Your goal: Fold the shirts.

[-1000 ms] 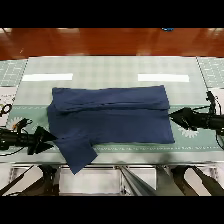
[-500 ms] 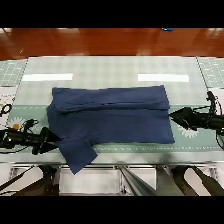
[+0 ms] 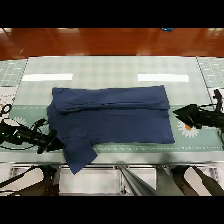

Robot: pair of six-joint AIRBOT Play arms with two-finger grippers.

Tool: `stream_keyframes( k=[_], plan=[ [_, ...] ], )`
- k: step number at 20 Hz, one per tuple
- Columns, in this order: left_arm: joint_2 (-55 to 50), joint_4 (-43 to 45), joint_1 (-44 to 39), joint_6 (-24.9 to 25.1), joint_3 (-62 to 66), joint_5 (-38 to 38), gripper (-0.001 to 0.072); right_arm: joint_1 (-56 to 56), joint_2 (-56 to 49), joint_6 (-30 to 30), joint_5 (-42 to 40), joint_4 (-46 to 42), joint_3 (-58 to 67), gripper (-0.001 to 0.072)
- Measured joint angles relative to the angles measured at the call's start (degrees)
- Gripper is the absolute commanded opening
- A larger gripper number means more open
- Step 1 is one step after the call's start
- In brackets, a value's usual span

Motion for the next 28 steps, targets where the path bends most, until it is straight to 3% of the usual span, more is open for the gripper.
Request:
stream_keyframes(
  k=[7,11,15,25,26,28],
  plan=[
    [0.0,0.0,-0.4,0.0,0.1,0.1,0.0020,-3.8,0.0,10.7,9.1,-21.1,0.2,0.0415],
    [0.0,0.0,-0.4,0.0,0.1,0.1,0.0020,-4.0,-0.6,11.9,10.3,-25.3,-3.5,0.0415],
    [0.0,0.0,-0.4,0.0,0.1,0.1,0.0020,-4.1,-4.9,10.9,9.5,-25.3,-5.0,0.0410],
    [0.0,-0.2,-0.4,0.4,0.1,0.1,0.0020,-4.1,-17.1,5.3,3.3,-12.9,-5.4,0.0398],
    [0.0,-0.2,-0.4,0.4,0.1,0.1,0.0020,-4.1,-17.7,4.7,2.8,-11.8,-5.4,0.0309],
    [0.0,-0.3,-0.5,0.5,0.1,0.2,0.0020,-4.1,-18.4,3.2,1.0,-10.5,-5.4,0.0054]
  ],
)
